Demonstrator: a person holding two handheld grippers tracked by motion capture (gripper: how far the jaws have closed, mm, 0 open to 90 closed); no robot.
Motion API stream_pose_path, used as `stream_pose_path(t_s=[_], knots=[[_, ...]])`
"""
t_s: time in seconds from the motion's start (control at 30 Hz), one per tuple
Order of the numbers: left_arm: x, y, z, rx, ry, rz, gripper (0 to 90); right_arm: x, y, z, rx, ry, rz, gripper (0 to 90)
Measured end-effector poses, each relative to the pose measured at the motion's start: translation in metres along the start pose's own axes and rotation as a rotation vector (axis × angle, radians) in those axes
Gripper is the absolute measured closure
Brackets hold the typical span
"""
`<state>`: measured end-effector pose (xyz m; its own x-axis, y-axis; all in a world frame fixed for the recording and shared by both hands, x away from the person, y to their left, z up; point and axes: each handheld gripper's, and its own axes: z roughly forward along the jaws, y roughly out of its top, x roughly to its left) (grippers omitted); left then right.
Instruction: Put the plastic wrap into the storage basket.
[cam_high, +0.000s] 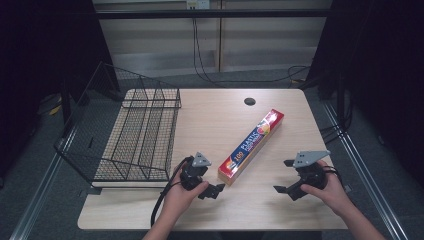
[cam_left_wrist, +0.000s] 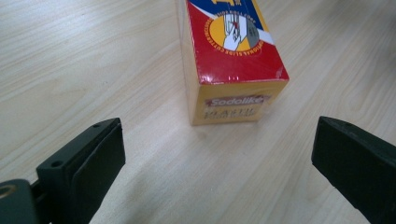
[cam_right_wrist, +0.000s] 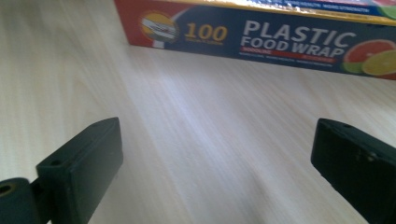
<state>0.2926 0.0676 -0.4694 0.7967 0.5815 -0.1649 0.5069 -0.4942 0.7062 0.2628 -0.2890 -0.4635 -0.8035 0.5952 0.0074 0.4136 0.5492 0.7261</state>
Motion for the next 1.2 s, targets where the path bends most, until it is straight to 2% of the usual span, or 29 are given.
stream_pose_path(t_s=[0.23,0.27,0.3,0.5,0.6,0.67,0.73,0.83,0.87,0.93,0.97,1.03,1.1,1.2], knots=[[0.001,0.004,-0.001,0.009,-0.002,-0.011,2.9,0.001,-0.001,0.002,0.012,0.002,0.004,2.9],[0.002,0.006,-0.001,-0.005,-0.006,-0.029,2.9,0.000,-0.001,0.001,0.011,-0.008,0.002,3.1],[0.002,0.006,-0.001,-0.005,-0.006,-0.029,2.9,0.000,-0.001,0.001,0.011,-0.008,0.002,3.1],[0.003,0.024,-0.003,-0.033,-0.011,-0.052,2.3,-0.007,-0.006,-0.003,-0.010,-0.024,0.036,3.1],[0.001,0.038,0.008,-0.036,-0.007,-0.041,2.8,-0.008,-0.007,-0.004,-0.010,-0.031,0.040,3.2],[0.001,0.043,0.011,-0.023,-0.001,-0.037,2.9,-0.009,-0.007,-0.005,-0.012,-0.032,0.048,3.2],[-0.001,0.054,0.023,-0.011,-0.017,-0.034,3.5,-0.010,-0.007,-0.006,-0.020,-0.033,0.051,3.3],[-0.001,0.062,0.031,0.013,-0.013,-0.021,4.8,-0.011,-0.008,-0.007,-0.019,-0.034,0.053,3.3],[-0.002,0.068,0.038,0.036,-0.007,-0.015,5.0,-0.011,-0.008,-0.006,-0.018,-0.035,0.052,3.4],[-0.002,0.073,0.044,0.042,0.000,-0.007,6.7,-0.011,-0.008,-0.006,-0.018,-0.035,0.054,3.4],[-0.003,0.075,0.048,0.050,0.000,-0.009,8.3,-0.011,-0.008,-0.006,-0.022,-0.041,0.055,3.4],[-0.003,0.078,0.054,0.088,-0.006,0.022,11.5,-0.012,-0.008,-0.007,-0.025,-0.041,0.057,3.4],[-0.003,0.078,0.057,0.098,-0.012,0.024,16.7,-0.013,-0.008,-0.008,-0.028,-0.042,0.063,3.4],[-0.001,0.077,0.067,0.143,-0.025,0.017,22.3,-0.013,-0.008,-0.009,-0.031,-0.040,0.066,3.4]])
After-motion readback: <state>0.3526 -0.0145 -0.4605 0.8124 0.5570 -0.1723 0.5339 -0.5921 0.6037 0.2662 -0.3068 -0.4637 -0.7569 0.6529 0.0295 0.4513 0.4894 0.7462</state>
